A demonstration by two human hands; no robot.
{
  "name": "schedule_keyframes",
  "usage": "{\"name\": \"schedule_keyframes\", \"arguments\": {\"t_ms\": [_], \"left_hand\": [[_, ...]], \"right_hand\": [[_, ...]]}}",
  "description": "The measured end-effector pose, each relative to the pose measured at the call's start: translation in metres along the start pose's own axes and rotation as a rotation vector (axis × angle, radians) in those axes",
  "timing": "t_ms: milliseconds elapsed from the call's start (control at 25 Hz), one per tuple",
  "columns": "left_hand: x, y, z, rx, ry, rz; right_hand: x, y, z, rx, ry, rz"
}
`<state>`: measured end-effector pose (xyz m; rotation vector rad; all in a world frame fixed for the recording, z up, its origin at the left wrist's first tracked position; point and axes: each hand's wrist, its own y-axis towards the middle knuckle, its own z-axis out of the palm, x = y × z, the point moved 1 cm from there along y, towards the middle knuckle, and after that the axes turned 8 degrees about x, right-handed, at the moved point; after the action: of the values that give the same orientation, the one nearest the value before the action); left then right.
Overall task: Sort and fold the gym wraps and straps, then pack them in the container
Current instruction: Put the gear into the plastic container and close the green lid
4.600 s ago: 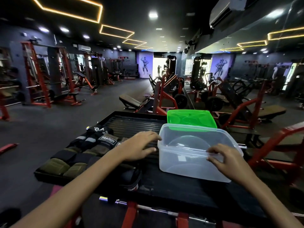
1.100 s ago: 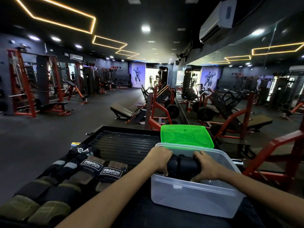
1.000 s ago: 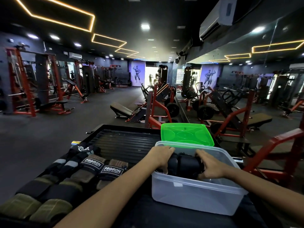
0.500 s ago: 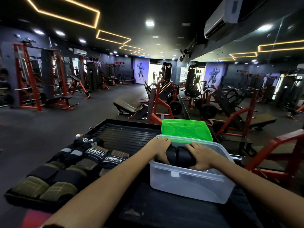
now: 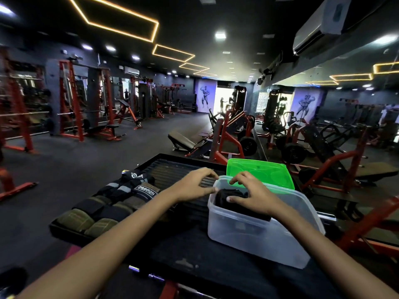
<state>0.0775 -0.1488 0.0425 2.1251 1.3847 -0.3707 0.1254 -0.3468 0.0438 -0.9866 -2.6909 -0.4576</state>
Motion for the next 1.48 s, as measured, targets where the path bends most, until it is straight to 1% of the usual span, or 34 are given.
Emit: {"name": "schedule_keyframes", "arguments": {"t_ms": [80, 160, 240, 320, 400, 480, 520, 600, 640, 680, 720, 760, 840, 880, 960, 1000, 1120, 1280, 1400, 1480], "left_hand": [[0.003, -0.033, -0.021, -0.008, 0.006, -0.024], [0.015, -0.077, -0.044, -0.014, -0.024, -0.089], [0.034, -0.124, -0.064, -0.021, -0.042, -0.168], [0.055, -0.161, -0.076, -0.009, 0.011, -0.237], [0.085, -0.192, -0.085, -0.003, 0.068, -0.321], [0.117, -0.216, -0.093, -0.066, 0.086, -0.425], [0.131, -0.225, -0.096, -0.135, 0.094, -0.465], [0.153, -0.235, -0.101, -0.325, 0.143, -0.55], [0.16, -0.236, -0.102, -0.414, 0.172, -0.615], [0.169, -0.236, -0.104, -0.46, 0.192, -0.699], [0.179, -0.235, -0.104, -0.444, 0.206, -0.786], [0.189, -0.231, -0.103, -0.372, 0.209, -0.868], [0.202, -0.224, -0.093, -0.205, 0.213, -0.975], [0.205, -0.222, -0.087, -0.185, 0.218, -0.987], [0.203, -0.224, -0.077, -0.261, 0.239, -0.944], [0.201, -0.227, -0.076, -0.284, 0.25, -0.904], [0.191, -0.237, -0.07, -0.27, 0.23, -0.785], [0.179, -0.239, -0.071, -0.283, 0.181, -0.67], [0.174, -0.232, -0.071, -0.247, 0.075, -0.69], [0.172, -0.228, -0.069, -0.27, -0.06, -0.765]], "right_hand": [[0.03, 0.002, 0.006, -0.128, 0.079, -0.111], [0.068, 0.001, 0.017, -0.194, 0.2, -0.19], [0.103, 0.001, 0.038, -0.151, 0.322, -0.201], [0.127, 0.005, 0.064, -0.062, 0.411, -0.161], [0.147, 0.018, 0.095, 0.057, 0.475, -0.081], [0.162, 0.038, 0.127, 0.137, 0.525, 0.025], [0.167, 0.048, 0.142, 0.146, 0.559, 0.095], [0.177, 0.066, 0.166, 0.125, 0.604, 0.26], [0.182, 0.072, 0.174, 0.127, 0.601, 0.339], [0.19, 0.077, 0.183, 0.143, 0.578, 0.406], [0.199, 0.081, 0.192, 0.167, 0.537, 0.46], [0.211, 0.083, 0.2, 0.179, 0.473, 0.506], [0.231, 0.087, 0.211, 0.129, 0.306, 0.58], [0.239, 0.087, 0.215, 0.09, 0.254, 0.603], [0.242, 0.087, 0.219, 0.047, 0.28, 0.626], [0.241, 0.087, 0.219, 0.038, 0.332, 0.627], [0.237, 0.089, 0.216, 0.009, 0.501, 0.614], [0.231, 0.089, 0.216, -0.123, 0.744, 0.572], [0.213, 0.086, 0.222, -0.216, 0.967, 0.638], [0.204, 0.085, 0.223, -0.273, 1.072, 0.683]]}}
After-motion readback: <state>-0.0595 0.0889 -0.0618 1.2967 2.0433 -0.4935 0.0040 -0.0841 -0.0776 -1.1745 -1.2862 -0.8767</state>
